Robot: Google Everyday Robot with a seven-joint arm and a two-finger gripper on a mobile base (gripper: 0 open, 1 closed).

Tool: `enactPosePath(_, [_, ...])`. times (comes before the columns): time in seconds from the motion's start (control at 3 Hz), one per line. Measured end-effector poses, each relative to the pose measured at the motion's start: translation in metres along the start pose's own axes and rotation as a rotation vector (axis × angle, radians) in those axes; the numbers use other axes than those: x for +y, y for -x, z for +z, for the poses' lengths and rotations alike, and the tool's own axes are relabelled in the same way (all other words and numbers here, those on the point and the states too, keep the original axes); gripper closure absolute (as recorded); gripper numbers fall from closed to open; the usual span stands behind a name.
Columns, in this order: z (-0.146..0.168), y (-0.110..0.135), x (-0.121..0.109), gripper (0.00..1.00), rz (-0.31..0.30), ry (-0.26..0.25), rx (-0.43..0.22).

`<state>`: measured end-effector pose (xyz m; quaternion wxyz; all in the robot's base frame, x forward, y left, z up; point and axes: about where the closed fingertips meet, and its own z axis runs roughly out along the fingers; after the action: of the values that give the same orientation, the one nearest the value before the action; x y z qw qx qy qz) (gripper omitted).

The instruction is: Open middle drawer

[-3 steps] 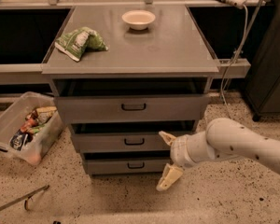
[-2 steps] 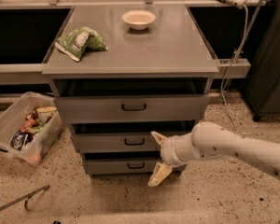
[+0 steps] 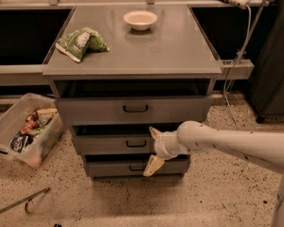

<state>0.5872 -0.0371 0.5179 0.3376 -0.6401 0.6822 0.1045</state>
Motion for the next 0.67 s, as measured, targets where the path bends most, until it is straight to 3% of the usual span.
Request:
enactPosePath(0.33, [0.000, 0.000, 0.000, 0.00, 0.000, 0.000, 0.000])
enactPosePath(0.67, [0.024, -0.016, -0.002, 0.00, 0.004, -0.012, 0.013])
